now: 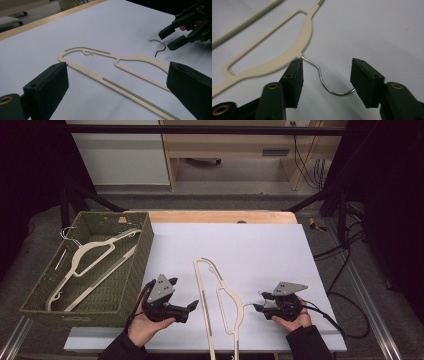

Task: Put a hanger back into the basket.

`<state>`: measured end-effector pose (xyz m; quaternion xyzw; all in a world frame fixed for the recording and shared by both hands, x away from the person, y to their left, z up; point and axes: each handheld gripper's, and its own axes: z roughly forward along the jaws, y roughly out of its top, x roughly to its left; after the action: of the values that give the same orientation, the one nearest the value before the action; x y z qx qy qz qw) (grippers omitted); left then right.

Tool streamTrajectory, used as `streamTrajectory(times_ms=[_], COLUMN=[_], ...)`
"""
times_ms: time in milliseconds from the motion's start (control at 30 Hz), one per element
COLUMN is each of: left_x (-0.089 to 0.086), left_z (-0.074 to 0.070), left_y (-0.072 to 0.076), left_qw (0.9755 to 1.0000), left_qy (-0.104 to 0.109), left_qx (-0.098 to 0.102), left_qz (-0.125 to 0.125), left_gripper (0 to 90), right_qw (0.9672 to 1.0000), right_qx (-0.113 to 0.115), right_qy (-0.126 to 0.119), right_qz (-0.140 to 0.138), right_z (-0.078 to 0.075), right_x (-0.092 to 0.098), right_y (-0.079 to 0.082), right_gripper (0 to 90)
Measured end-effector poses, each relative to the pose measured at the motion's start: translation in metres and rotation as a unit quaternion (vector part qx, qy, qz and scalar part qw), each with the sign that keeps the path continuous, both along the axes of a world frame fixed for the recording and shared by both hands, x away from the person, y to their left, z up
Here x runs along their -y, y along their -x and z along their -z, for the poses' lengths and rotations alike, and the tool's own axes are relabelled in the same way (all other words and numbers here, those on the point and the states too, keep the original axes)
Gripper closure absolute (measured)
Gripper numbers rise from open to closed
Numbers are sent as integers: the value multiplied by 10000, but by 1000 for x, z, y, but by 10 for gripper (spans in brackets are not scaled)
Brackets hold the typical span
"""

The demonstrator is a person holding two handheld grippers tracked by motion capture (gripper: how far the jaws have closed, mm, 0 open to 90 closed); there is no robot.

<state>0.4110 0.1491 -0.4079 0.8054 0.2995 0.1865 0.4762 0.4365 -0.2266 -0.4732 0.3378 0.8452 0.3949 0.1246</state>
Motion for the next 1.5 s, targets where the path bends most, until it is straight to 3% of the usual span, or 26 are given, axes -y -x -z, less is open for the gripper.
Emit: streamTrajectory(times_ms=[100, 300, 467, 567, 800, 1267, 1367, 1500], left_x=[4, 11, 15, 17, 31, 113, 114, 105], left_z=[6, 16, 21, 22, 25, 37, 39, 36], left_y=[1, 0, -2, -2, -1, 2, 5, 4], left_qw=[10000, 9997, 9993, 9991, 9985, 9928, 9923, 9937], left_qy=[11, -98, -171, -155, -140, -485, -597, -479], left_qx=[-60, -178, -296, -331, -399, -638, -580, -588], left_qz=[47, 111, 161, 220, 353, 895, 918, 823], left_gripper=[41, 42, 42, 44, 59, 117, 120, 116], right_qw=[9997, 9989, 9978, 9974, 9971, 9968, 9967, 9976], right_qx=[-104, -13, -80, -169, -176, -217, -308, -277], right_qy=[192, 407, 539, 494, 485, 485, 498, 321], right_qz=[-126, -225, -380, -500, -568, -601, -565, -548], right_z=[7, 7, 5, 4, 3, -6, 1, 5], right_x=[-2, -2, -7, -8, -8, -7, -9, -5], right_y=[-4, -6, -5, -6, -7, -3, -5, -6], right_gripper=[575, 676, 796, 879, 890, 892, 892, 878])
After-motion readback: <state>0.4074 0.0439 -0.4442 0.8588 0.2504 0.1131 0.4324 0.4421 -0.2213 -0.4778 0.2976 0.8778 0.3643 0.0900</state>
